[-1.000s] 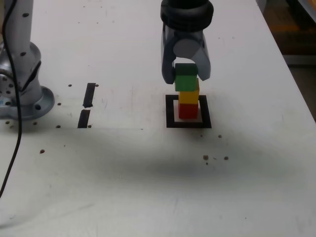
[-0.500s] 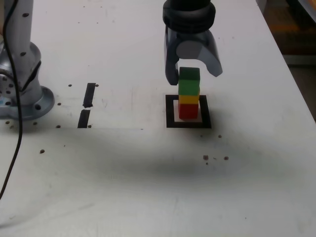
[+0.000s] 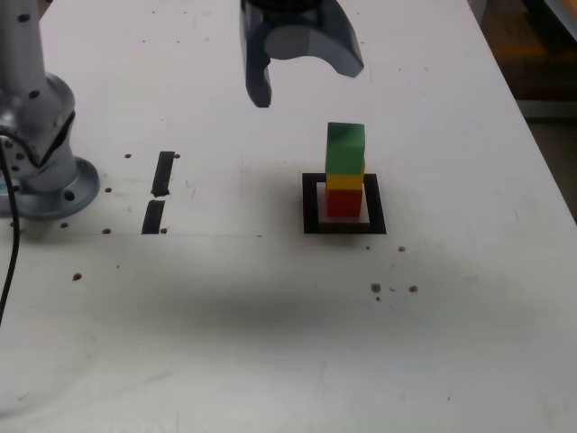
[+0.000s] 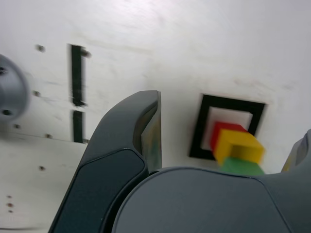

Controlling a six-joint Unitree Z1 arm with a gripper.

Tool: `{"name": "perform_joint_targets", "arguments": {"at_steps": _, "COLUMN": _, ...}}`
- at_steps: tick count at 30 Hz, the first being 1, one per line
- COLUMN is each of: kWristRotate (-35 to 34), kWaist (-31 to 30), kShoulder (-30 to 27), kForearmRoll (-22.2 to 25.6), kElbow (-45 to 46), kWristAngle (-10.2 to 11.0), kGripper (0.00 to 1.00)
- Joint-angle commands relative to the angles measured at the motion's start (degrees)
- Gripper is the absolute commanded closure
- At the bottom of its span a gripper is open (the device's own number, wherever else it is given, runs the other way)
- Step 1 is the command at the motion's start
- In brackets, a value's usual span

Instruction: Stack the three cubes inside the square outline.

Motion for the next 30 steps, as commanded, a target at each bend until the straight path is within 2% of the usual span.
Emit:
{"name": "perform_joint_targets", "arguments": {"at_steps": 1, "kWristRotate": -0.8, "kWaist": 0.2, "kShoulder": -3.0, "kForearmRoll": 0.1, "kElbow": 3.2, "kWristAngle": 0.5, "kGripper": 0.00}}
{"name": "perform_joint_targets", "arguments": {"at_steps": 5, "kWristRotate": -1.8, "kWaist": 0.5, "kShoulder": -5.5, "kForearmRoll": -0.7, "kElbow": 7.9, "kWristAngle": 0.1, "kGripper": 0.01}}
{"name": "perform_joint_targets", "arguments": {"at_steps": 8, "kWristRotate": -2.1, "kWaist": 0.8, "kShoulder": -6.9, "kForearmRoll": -2.1, "kElbow": 11.3, "kWristAngle": -1.2, "kGripper": 0.01}}
{"name": "perform_joint_targets", "arguments": {"at_steps": 19, "kWristRotate": -2.2, "kWaist": 1.1, "kShoulder": -9.2, "kForearmRoll": -15.4, "kElbow": 26.0, "kWristAngle": -7.6, "kGripper": 0.01}}
{"name": "perform_joint_targets", "arguments": {"at_steps": 30, "kWristRotate": 0.9, "kWaist": 1.1, "kShoulder": -9.5, "kForearmRoll": -23.0, "kElbow": 33.6, "kWristAngle": -10.4, "kGripper": 0.01}}
